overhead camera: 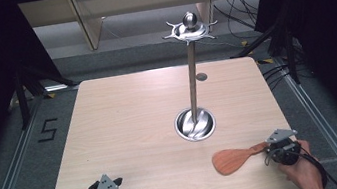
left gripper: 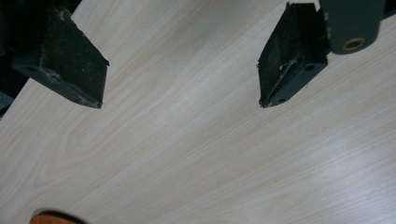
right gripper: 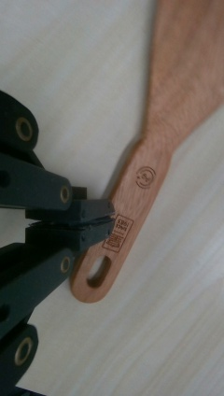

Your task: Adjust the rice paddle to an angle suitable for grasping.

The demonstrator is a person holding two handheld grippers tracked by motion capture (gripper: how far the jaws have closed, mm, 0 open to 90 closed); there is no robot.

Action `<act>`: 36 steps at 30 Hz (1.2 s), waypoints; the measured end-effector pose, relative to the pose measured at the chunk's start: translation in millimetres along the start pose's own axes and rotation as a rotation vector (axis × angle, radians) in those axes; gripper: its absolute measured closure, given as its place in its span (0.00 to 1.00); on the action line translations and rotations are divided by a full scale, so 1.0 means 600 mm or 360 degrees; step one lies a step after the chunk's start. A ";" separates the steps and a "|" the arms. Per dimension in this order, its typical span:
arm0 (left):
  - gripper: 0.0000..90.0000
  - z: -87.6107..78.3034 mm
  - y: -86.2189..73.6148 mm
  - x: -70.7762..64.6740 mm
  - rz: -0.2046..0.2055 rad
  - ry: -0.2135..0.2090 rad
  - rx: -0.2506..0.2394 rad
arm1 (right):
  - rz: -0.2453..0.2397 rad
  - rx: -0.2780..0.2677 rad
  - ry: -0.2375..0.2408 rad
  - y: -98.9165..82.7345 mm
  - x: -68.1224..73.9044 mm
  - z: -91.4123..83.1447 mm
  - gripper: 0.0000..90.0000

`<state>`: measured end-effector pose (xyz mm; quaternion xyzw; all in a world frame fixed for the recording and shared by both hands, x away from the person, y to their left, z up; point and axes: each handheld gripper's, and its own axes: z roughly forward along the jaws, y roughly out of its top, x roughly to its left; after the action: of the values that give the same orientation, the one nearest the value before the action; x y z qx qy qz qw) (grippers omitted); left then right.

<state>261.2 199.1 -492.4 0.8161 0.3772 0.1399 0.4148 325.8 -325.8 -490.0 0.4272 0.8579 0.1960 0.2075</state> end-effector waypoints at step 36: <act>0.17 0.001 0.000 -0.002 0.0002 -0.0018 -0.0010 | 0.0000 0.0011 0.0076 0.149 0.014 0.073 0.82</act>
<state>260.4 197.9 -492.5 0.8158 0.3739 0.1368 0.4194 402.1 -261.9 -482.2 0.4231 0.8633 0.2033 0.1854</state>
